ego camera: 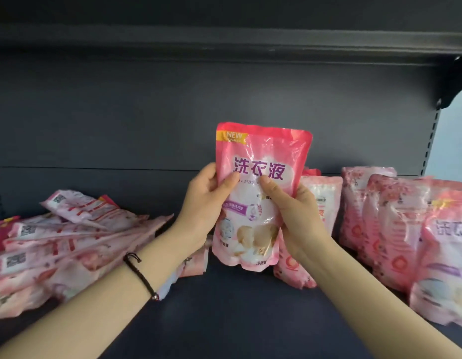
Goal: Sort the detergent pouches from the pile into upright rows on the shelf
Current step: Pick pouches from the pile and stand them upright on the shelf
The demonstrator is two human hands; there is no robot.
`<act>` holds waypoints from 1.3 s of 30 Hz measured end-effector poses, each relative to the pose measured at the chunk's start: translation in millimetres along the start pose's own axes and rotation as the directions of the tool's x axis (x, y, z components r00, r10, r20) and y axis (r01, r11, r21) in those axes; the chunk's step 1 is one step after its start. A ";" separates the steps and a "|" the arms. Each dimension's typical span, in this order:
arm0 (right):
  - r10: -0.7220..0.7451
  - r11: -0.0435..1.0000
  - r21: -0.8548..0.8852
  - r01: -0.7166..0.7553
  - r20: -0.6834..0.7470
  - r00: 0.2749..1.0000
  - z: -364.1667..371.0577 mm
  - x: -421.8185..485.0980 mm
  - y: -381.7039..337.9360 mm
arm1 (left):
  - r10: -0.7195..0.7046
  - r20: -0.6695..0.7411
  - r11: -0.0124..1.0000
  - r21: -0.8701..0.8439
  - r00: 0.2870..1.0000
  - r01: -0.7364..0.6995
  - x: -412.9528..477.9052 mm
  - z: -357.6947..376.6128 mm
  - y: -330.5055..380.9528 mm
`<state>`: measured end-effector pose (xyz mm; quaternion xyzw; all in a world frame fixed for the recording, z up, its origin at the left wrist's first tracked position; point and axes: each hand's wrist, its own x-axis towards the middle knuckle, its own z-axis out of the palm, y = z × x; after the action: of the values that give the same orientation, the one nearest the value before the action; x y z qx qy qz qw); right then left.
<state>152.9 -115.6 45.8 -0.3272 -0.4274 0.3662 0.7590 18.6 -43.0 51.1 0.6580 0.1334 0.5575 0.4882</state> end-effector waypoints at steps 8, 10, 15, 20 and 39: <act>0.105 0.994 -0.043 -0.104 0.030 0.994 -74.8 -31.2 -12.2 | -0.123 -0.003 0.992 -0.028 0.992 0.122 -41.3 63.4 -24.6; 0.119 0.992 -0.047 -0.118 0.026 0.993 -90.4 -34.4 -12.5 | -0.143 0.006 0.989 -0.024 0.990 0.144 -45.6 76.3 -29.9; 0.155 0.986 -0.059 -0.154 0.027 0.987 -121.2 -34.5 -11.4 | -0.203 0.051 0.979 0.003 0.978 0.203 -48.0 96.6 -42.4; 0.170 0.982 -0.097 -0.164 0.058 0.984 -139.0 -33.1 -5.6 | -0.195 0.121 0.981 0.017 0.973 0.194 -48.4 95.9 -51.1; -0.057 -0.163 -0.637 0.754 0.769 0.637 -6.5 -7.4 -94.8 | -0.281 0.438 -0.066 0.879 0.854 -0.472 -9.9 -56.7 31.9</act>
<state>182.2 -172.0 116.7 -0.4729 -0.8092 -0.2491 0.2440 -45.6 -37.8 64.8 0.9252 0.3129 0.1218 -0.1768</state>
